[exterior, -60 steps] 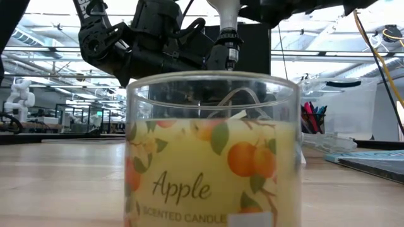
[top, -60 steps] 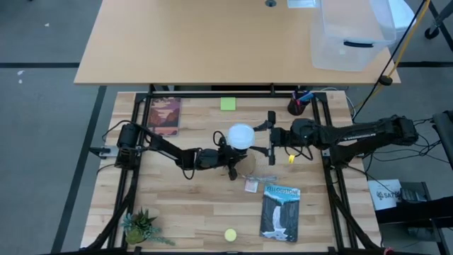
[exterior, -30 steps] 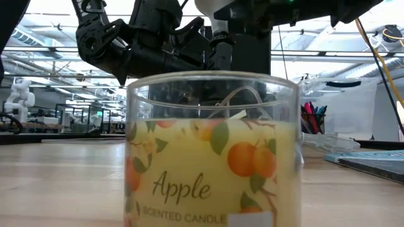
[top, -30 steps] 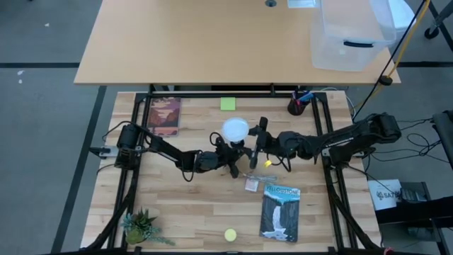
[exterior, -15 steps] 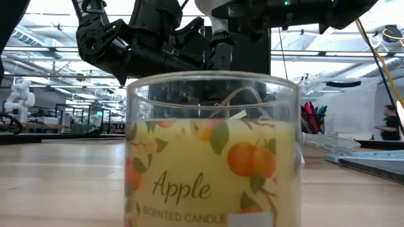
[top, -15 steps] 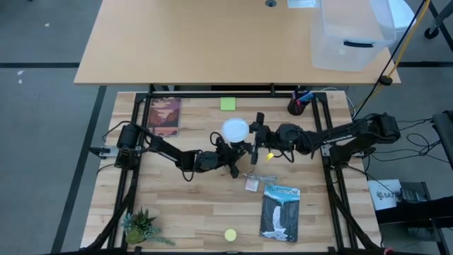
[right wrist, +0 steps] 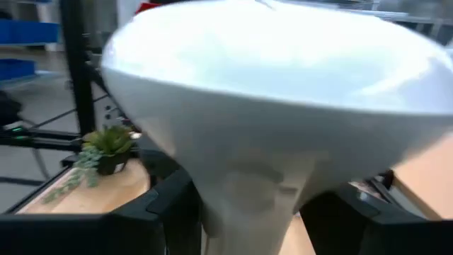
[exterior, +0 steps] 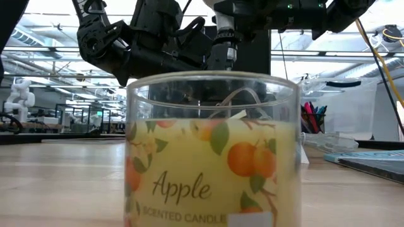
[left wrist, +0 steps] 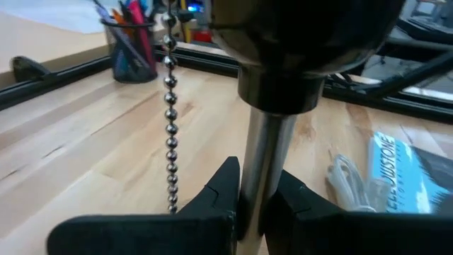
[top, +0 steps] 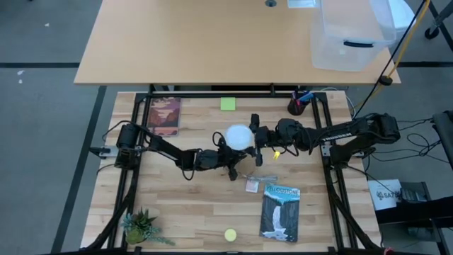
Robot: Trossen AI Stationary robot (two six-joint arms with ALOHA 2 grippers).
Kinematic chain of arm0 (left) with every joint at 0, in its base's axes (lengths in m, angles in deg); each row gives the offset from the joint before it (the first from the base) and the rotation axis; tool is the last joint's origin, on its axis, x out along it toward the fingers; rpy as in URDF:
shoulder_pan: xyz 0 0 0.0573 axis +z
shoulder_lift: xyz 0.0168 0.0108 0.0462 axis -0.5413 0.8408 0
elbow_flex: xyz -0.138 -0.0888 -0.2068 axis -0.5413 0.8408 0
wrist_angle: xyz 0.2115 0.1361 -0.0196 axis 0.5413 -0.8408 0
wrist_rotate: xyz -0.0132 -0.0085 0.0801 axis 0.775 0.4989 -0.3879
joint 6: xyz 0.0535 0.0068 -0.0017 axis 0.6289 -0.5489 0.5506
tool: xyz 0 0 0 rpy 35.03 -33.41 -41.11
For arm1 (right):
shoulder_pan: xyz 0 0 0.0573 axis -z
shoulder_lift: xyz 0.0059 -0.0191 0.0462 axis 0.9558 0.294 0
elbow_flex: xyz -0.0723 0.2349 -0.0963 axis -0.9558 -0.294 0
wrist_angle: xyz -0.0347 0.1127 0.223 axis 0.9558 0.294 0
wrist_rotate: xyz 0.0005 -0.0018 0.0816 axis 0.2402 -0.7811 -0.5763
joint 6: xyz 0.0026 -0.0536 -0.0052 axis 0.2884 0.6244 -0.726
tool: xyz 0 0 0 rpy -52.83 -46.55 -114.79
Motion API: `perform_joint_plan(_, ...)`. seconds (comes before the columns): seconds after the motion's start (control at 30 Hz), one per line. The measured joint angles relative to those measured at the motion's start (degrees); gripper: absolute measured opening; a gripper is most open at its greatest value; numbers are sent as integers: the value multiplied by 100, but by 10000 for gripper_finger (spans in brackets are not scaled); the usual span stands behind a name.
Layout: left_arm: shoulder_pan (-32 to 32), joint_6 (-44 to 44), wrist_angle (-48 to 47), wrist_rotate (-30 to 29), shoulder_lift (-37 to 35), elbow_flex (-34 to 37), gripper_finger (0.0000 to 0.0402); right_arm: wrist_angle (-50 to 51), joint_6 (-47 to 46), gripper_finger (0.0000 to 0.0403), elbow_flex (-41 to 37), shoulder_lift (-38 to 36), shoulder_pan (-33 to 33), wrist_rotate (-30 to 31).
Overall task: Screw lightbulb
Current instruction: Remove the white lightbulb from the brown lamp
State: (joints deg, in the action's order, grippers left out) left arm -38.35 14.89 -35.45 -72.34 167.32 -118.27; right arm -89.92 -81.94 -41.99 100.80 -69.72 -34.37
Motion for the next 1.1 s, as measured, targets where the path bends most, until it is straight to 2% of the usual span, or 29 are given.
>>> perform_joint_plan(0.33,-11,273,-15,872,0,-11,31,103,292,208,0,-7,2,-1325)
perform_joint_plan(0.6,-11,566,13,1739,0,-13,31,111,305,208,0,-9,-7,-2140)
perform_joint_plan(0.83,-11,575,15,1739,-2,-13,31,45,138,213,0,-35,-39,-1958)
perform_joint_plan(1.1,-13,429,52,1426,-2,-17,31,732,162,275,0,-615,-95,-1221)
